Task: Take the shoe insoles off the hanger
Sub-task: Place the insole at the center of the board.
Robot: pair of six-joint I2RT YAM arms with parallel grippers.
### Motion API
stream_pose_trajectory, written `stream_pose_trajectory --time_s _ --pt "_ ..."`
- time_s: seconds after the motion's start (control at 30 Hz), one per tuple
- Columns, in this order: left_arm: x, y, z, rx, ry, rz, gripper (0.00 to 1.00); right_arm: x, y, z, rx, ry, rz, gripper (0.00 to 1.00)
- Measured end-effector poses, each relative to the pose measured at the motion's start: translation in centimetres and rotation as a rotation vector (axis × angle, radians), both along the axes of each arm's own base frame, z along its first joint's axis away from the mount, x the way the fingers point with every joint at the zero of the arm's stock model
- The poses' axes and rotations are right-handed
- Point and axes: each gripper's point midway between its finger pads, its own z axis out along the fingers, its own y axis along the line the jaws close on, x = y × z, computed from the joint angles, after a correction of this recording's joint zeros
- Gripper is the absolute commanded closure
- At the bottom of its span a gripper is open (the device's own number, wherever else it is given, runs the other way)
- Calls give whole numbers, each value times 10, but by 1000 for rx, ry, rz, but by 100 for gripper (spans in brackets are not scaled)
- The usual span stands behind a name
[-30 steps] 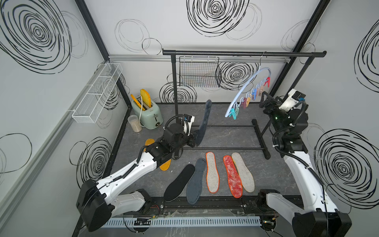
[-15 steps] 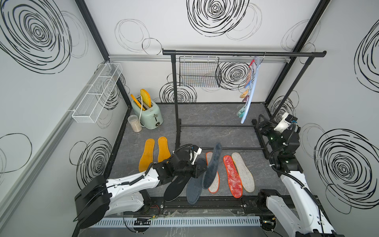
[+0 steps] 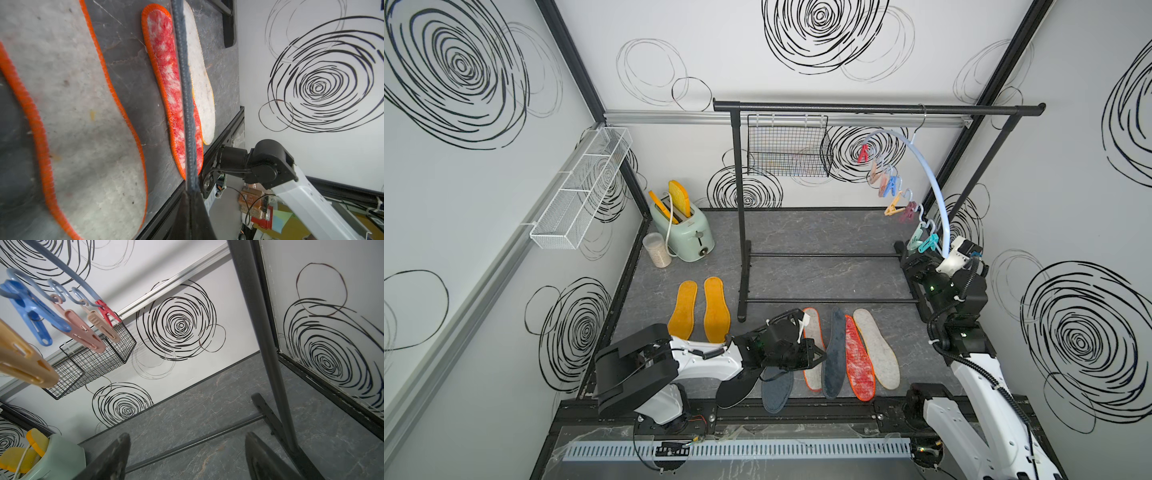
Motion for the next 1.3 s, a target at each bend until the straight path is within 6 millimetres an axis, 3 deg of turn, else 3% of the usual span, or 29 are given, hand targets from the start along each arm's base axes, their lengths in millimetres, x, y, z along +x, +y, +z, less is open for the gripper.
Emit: stream_pose_trajectory --time_s 0.43,0.67,0.8,1.03,1.2,1.3 --pt "16 2 -13 7 16 191 100 -4 2 1 3 -10 6 13" --pt "14 -7 -43 72 36 183 100 -4 2 1 3 -10 7 13" --pt "13 -17 -51 83 39 175 100 -4 4 0 3 -7 12 13" --pt "16 -39 -48 57 25 155 72 -4 5 -1 2 -4 13 13" --pt "15 -40 -48 60 12 141 48 -4 5 -2 1 -4 13 12" --pt "15 -35 -48 76 0 135 42 -4 5 -2 1 -2 12 12"
